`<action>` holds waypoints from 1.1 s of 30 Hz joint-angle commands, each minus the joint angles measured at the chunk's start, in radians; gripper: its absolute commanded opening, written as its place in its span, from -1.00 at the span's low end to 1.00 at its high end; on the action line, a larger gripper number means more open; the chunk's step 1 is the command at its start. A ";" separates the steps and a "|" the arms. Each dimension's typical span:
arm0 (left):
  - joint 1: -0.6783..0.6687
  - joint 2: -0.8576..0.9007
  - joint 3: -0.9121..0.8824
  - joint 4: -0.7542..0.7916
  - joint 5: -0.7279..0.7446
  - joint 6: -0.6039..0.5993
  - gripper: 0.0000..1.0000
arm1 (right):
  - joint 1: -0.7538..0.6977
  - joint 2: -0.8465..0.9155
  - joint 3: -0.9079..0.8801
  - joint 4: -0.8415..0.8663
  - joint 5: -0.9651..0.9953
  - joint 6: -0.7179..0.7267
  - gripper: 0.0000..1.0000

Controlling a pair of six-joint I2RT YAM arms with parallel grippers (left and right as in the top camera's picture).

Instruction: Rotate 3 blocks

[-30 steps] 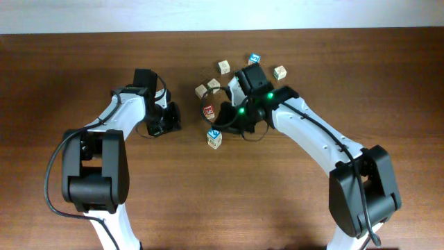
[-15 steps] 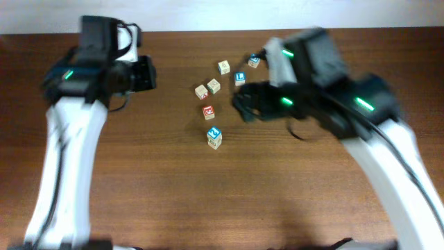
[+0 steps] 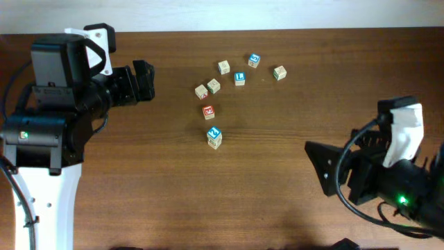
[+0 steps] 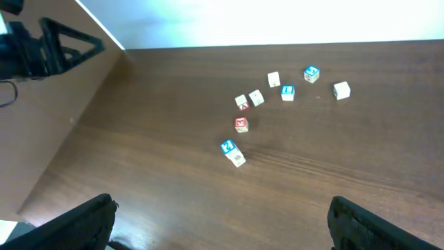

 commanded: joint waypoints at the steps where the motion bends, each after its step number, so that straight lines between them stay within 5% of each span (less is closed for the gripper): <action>1: 0.007 -0.015 0.002 0.000 -0.014 0.013 0.98 | 0.006 0.002 0.003 -0.036 0.023 -0.039 0.96; 4: 0.007 -0.015 0.002 0.000 -0.014 0.013 0.98 | 0.004 0.010 -0.033 -0.051 0.196 -0.052 0.96; 7: 0.007 -0.015 0.002 0.000 -0.014 0.013 0.98 | -0.067 -0.028 -0.190 0.115 0.381 -0.053 0.96; 10: 0.007 -0.015 0.002 0.000 -0.014 0.013 0.98 | -0.188 -0.142 -0.433 0.420 0.336 -0.061 0.96; 15: 0.007 -0.015 0.002 0.000 -0.014 0.013 0.98 | -0.311 -0.439 -0.907 0.813 0.118 -0.322 0.96; 25: 0.007 -0.015 0.002 0.000 -0.014 0.013 0.98 | -0.388 -0.880 -1.528 1.112 0.118 -0.356 0.96; 33: 0.007 -0.015 0.002 0.000 -0.014 0.013 0.98 | -0.388 -1.051 -1.804 1.271 0.106 -0.355 0.97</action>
